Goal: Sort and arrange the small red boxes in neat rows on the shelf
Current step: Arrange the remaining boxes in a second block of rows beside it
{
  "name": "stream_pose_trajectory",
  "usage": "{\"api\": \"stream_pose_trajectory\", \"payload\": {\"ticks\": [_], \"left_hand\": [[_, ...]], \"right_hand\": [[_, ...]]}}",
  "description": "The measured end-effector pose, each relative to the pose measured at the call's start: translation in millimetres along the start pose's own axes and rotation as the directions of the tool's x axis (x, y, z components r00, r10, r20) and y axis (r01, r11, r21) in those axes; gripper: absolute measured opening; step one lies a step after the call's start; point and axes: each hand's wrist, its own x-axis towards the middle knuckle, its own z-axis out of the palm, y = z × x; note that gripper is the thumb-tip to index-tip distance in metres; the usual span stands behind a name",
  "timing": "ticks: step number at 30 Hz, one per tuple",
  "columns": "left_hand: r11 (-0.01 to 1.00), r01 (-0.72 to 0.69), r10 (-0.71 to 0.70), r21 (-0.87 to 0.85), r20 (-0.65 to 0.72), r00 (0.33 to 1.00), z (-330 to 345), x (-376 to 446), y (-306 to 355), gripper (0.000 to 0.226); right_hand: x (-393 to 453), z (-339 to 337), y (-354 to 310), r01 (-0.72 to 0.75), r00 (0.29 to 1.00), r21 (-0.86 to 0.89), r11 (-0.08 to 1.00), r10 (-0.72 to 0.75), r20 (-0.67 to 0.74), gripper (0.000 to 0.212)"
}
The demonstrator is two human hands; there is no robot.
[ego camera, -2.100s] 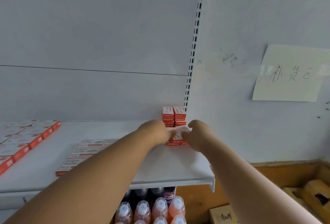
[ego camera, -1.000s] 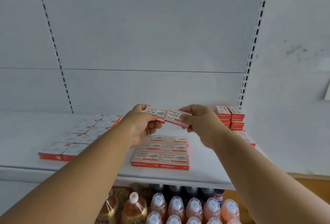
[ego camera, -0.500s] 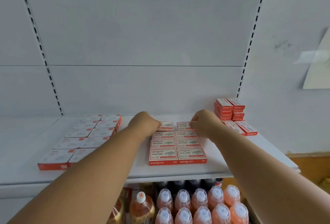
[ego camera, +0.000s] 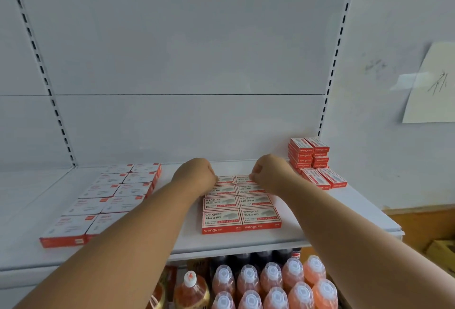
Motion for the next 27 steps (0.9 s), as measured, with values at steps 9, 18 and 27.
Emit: {"api": "stream_pose_trajectory", "payload": {"ticks": [9,18,27], "left_hand": [[0.988,-0.11,0.119,0.108,-0.085,0.989,-3,-9,34,0.018],[0.931,-0.362,0.366,-0.05,0.142,0.92,26,-24,143,0.026],[0.927,-0.357,0.331,0.116,0.195,0.923,67,-20,208,0.052]], "right_hand": [[-4,-11,22,0.067,0.982,0.018,0.998,-0.062,-0.176,0.023],[-21,-75,116,-0.106,0.986,-0.226,0.968,0.072,-0.152,0.027],[-24,-85,161,0.001,1.0,-0.087,0.996,-0.003,-0.017,0.033]]}}
